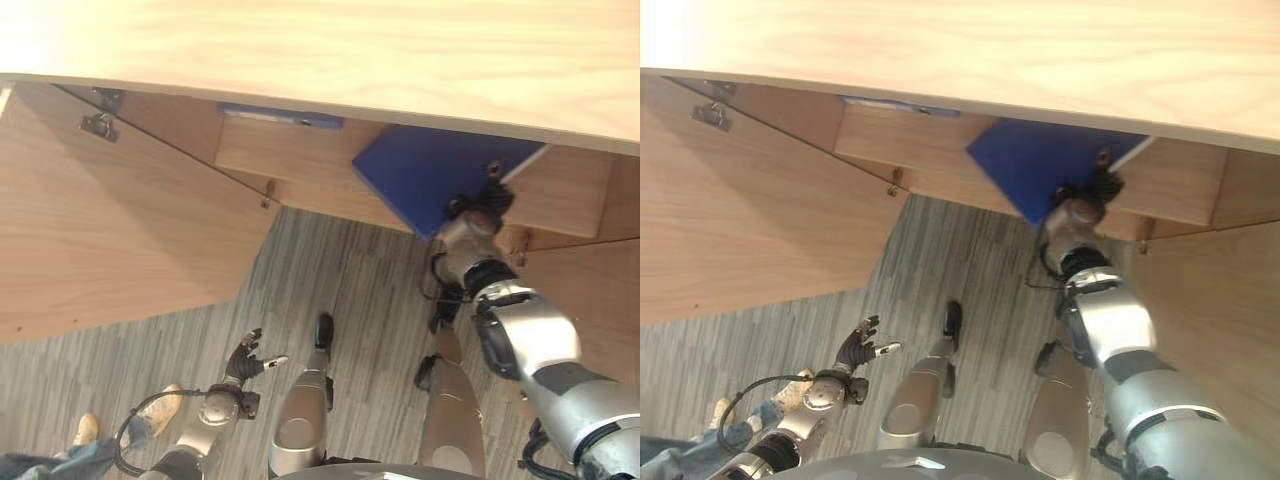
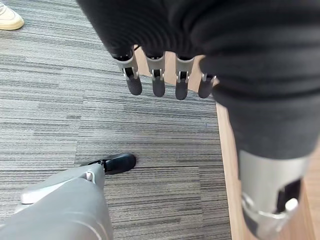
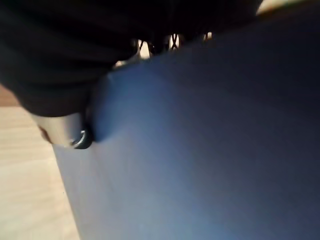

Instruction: Put the empty folder in the office cabinet

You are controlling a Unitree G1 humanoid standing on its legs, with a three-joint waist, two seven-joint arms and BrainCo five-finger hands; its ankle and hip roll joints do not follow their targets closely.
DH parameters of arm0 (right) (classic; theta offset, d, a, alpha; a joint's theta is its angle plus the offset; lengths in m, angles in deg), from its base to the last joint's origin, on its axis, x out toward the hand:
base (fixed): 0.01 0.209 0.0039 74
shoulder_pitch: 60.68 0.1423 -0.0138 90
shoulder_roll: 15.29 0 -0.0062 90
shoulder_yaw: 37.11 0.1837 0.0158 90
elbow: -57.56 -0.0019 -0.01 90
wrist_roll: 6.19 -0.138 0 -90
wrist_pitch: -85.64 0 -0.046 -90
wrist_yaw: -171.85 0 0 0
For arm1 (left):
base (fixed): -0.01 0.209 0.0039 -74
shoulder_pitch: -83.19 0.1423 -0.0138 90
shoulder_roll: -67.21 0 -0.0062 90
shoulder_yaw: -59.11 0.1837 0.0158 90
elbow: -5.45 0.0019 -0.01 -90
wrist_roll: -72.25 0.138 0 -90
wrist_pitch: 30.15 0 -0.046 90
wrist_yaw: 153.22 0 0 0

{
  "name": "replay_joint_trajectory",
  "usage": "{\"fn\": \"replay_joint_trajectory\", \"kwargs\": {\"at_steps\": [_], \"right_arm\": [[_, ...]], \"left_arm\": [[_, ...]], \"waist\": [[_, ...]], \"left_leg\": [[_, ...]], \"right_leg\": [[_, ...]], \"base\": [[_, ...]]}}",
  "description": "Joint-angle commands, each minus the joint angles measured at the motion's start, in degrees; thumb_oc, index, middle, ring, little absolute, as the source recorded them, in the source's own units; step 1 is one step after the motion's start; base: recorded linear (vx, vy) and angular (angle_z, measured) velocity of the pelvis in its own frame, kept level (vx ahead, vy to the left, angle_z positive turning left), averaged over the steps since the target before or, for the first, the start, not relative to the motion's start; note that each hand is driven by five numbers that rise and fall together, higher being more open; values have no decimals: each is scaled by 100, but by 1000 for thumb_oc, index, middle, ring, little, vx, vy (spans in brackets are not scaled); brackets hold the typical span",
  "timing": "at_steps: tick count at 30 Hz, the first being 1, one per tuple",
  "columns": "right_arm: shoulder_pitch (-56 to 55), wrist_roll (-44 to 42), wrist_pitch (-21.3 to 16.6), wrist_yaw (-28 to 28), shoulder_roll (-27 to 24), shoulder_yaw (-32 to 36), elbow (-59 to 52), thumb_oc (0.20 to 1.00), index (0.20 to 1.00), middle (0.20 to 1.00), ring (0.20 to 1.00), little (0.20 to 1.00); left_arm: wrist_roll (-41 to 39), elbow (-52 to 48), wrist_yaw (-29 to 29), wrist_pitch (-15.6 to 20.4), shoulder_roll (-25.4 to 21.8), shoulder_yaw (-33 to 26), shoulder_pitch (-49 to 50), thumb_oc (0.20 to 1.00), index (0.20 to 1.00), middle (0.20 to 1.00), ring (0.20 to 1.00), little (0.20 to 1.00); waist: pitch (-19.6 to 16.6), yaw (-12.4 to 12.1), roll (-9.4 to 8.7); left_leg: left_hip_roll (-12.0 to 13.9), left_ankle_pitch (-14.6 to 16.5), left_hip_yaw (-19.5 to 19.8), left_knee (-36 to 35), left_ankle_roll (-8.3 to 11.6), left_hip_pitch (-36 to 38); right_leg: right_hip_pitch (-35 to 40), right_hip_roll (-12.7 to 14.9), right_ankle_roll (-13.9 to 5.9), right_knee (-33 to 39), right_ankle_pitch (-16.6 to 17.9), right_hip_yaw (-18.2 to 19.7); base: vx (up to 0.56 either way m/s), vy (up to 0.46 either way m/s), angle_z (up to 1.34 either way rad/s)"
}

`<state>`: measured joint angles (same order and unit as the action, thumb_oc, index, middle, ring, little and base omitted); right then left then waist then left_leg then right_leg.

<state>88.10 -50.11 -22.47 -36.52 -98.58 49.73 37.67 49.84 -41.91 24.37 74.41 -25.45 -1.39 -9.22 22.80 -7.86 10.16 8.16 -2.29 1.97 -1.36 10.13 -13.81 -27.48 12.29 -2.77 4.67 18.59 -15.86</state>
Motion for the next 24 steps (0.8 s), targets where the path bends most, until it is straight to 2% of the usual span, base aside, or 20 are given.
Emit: {"fn": "replay_joint_trajectory", "kwargs": {"at_steps": [1, 3, 7, 10, 11, 13, 21, 24], "right_arm": [[384, -124, -517, -329, -126, 90, 164, 200, 200, 200, 200, 200], [529, -129, -709, -665, -128, 215, 214, 200, 200, 200, 200, 200], [639, 102, -792, -1161, -284, 431, 135, 200, 200, 200, 200, 200], [763, -93, -892, -1291, -495, 626, 134, 200, 200, 200, 200, 200], [808, -184, -928, -1315, -602, 702, 149, 200, 200, 200, 200, 200], [844, -384, -913, -1349, -833, 817, 227, 200, 200, 200, 200, 200], [1063, -803, -837, -1302, -1205, 944, 495, 200, 200, 200, 200, 200], [1152, -857, -824, -1284, -1410, 935, 535, 200, 200, 200, 200, 200]], "left_arm": [[208, 63, 272, 206, -320, 344, -117, 1000, 1000, 1000, 1000, 1000], [248, -33, 331, 223, -330, 437, -152, 1000, 1000, 1000, 1000, 1000], [250, -163, 335, 262, -353, 550, -145, 1000, 1000, 1000, 1000, 1000], [257, -226, 303, 263, -361, 640, -158, 1000, 1000, 1000, 1000, 1000], [253, -243, 278, 260, -369, 670, -151, 1000, 1000, 1000, 1000, 1000], [211, -300, 230, 226, -401, 676, -181, 1000, 1000, 1000, 1000, 1000], [98, -427, 186, 170, -461, 608, -183, 1000, 1000, 1000, 1000, 1000], [88, -434, 188, 164, -454, 577, -152, 1000, 1000, 1000, 1000, 1000]], "waist": [[-207, -243, -153], [-228, -343, -123], [-226, -439, -80], [-224, -500, -67], [-242, -548, -41], [-245, -549, -56], [-303, -603, 21], [-301, -591, 45]], "left_leg": [[67, 724, 114, 787, -128, -176], [-26, 774, 172, 858, -144, -254], [-162, 837, 284, 987, -165, -397], [-260, 877, 361, 1084, -186, -514], [-242, 952, 380, 1130, -191, -526], [-329, 912, 435, 1159, -204, -610], [-324, 1004, 470, 1203, -200, -667], [-360, 910, 498, 1151, -192, -715]], "right_leg": [[81, 692, -927, -134, -241, 432], [119, 764, -945, -117, -226, 384], [140, 902, -993, -98, -164, 322], [152, 972, -1016, -95, -146, 275], [189, 957, -1040, -84, -174, 256], [171, 1042, -1044, -84, -126, 236], [176, 1050, -1071, -68, -153, 235], [110, 1099, -1064, -77, -116, 239]], "base": [[-17, 7, 9], [-27, 23, 17], [-27, 20, 21], [-25, -1, 26], [-34, 1, 14], [-33, 12, 12], [1, 7, 10], [12, -4, 5]]}}
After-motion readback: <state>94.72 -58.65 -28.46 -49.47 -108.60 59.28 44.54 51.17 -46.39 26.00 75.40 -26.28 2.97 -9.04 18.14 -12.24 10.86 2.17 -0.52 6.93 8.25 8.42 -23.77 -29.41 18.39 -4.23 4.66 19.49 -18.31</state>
